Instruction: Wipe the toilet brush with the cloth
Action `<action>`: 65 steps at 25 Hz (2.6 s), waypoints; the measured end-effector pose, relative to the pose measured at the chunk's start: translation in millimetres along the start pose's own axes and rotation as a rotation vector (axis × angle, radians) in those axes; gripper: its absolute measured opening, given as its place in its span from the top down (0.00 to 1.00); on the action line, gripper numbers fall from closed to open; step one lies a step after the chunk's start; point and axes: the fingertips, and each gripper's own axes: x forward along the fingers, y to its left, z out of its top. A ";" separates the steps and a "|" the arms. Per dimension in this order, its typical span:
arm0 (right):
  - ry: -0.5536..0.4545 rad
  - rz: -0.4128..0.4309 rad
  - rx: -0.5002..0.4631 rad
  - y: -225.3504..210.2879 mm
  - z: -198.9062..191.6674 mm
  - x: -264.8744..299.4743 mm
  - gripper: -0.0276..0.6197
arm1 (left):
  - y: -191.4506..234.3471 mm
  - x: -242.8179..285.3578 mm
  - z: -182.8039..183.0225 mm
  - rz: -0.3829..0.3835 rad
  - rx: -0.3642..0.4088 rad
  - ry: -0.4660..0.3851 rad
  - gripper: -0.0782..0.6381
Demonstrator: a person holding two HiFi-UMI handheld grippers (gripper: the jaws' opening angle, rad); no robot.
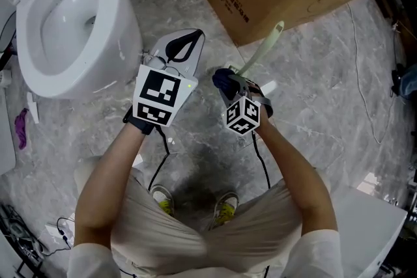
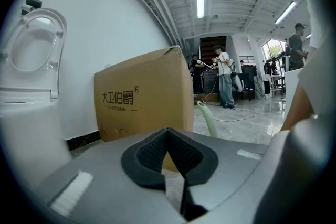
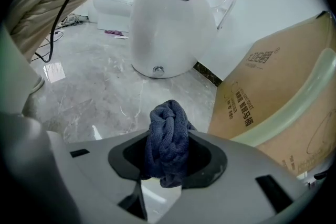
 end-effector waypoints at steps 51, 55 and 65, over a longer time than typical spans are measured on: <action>0.214 0.162 0.181 35.1 -50.7 32.7 0.72 | 4.6 -9.1 -4.6 -0.017 -0.018 0.001 0.89; 0.217 0.177 0.197 38.1 -50.7 30.6 0.72 | 4.9 -6.6 -4.2 -0.021 -0.023 -0.001 0.89; 0.211 0.202 0.203 43.6 -50.4 27.4 0.72 | 0.5 -2.3 -4.9 -0.033 -0.021 0.002 0.89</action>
